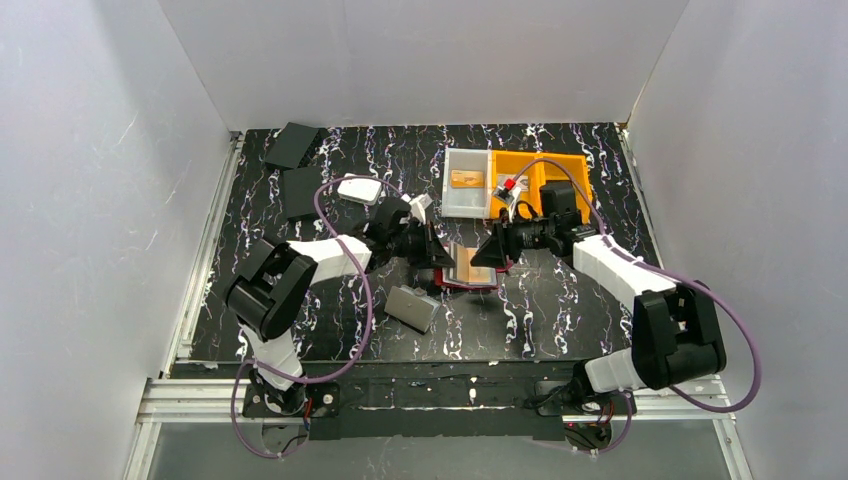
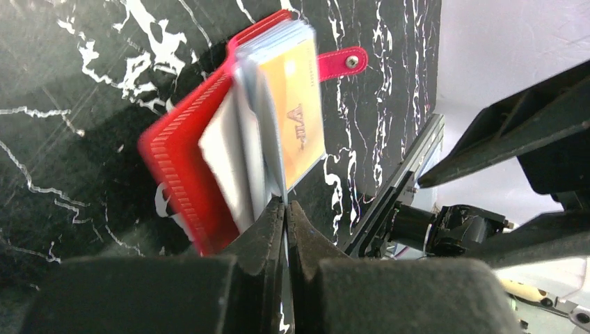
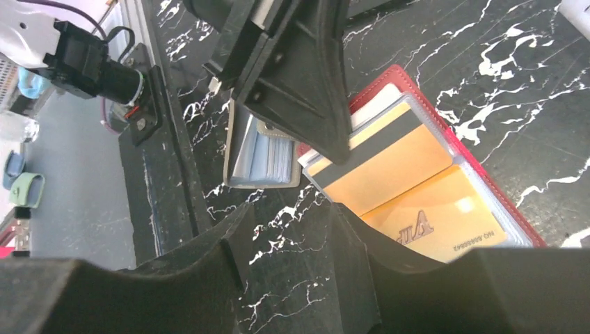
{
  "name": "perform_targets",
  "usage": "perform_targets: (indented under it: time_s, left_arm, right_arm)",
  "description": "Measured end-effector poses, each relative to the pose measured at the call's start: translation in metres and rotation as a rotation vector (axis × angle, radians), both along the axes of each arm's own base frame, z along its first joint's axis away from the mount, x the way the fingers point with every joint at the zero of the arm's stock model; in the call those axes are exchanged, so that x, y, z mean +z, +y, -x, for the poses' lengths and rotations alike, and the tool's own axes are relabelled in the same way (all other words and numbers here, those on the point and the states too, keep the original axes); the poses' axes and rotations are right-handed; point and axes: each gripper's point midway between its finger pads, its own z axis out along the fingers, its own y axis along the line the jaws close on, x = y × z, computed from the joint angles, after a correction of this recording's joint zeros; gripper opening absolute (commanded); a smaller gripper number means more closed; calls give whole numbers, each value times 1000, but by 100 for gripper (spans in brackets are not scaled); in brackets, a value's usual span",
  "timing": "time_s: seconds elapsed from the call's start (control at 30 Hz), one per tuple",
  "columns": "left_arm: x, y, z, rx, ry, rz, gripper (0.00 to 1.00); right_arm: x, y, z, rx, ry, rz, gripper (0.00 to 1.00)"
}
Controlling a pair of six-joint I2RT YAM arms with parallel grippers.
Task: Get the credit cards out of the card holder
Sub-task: Remove the credit card from the card holder.
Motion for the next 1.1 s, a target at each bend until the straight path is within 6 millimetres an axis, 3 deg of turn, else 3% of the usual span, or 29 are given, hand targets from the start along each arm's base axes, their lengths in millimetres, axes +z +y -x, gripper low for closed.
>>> perform_targets:
  time_s: [0.07,0.13,0.3,0.37,0.4,0.53,0.67,0.77,0.9,1.0,1.1]
  left_arm:
    - [2,-3,1,6,-20,48,0]
    - [-1,-2,7,20,-8,92,0]
    - [9,-11,1,48,-4,174,0]
    - [-7,-10,2,66,47,157,7]
    - [-11,-10,2,70,59,152,13]
    - [-20,-10,3,79,89,134,23]
    - [-25,-11,2,83,111,119,27]
    - [-26,-12,0,85,120,116,22]
    - [-27,-14,-2,87,125,115,0]
    - [-26,-15,-2,89,130,119,0]
    - [-25,-15,-3,87,129,120,0]
  right_arm:
    - [-1,5,2,-5,61,-45,40]
    - [-20,4,-6,-65,176,-54,35]
    - [-43,-6,-19,-181,300,-46,31]
    - [-59,-9,-25,-225,321,-6,30]
    - [-65,-11,-27,-238,321,15,28]
    - [-91,-13,-23,-259,362,90,24]
    - [-93,-7,-23,-241,340,116,21]
    - [-94,-4,-24,-229,331,131,21]
    - [-95,-3,-23,-224,329,141,22]
    - [-94,-3,-23,-214,323,143,27]
    - [-90,-4,-21,-197,324,134,38]
